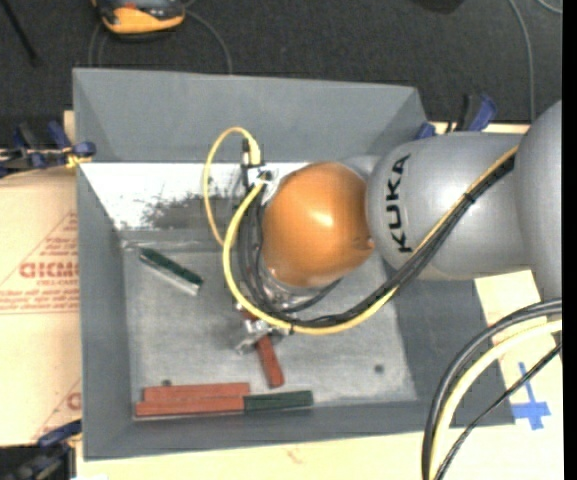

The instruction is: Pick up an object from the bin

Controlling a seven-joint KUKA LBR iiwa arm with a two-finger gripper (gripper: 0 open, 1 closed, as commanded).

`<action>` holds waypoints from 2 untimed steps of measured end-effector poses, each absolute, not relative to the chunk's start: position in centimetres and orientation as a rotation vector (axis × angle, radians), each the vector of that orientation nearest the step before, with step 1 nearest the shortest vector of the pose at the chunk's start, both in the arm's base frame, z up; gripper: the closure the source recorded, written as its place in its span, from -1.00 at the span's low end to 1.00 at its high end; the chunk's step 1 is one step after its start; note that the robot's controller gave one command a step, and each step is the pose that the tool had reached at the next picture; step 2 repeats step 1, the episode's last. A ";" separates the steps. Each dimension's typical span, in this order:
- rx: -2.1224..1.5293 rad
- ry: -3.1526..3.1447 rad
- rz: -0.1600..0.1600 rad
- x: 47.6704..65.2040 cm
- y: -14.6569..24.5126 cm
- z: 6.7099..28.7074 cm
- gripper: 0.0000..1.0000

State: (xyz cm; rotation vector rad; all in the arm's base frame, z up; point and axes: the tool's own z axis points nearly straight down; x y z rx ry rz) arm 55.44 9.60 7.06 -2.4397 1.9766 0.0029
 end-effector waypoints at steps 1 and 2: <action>-2.491 1.909 0.001 56.1 10.8 21.0 1.00; -2.491 1.909 0.001 56.1 10.8 21.0 1.00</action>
Offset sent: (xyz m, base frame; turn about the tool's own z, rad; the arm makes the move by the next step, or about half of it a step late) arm 0.0000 0.0000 0.0000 0.0000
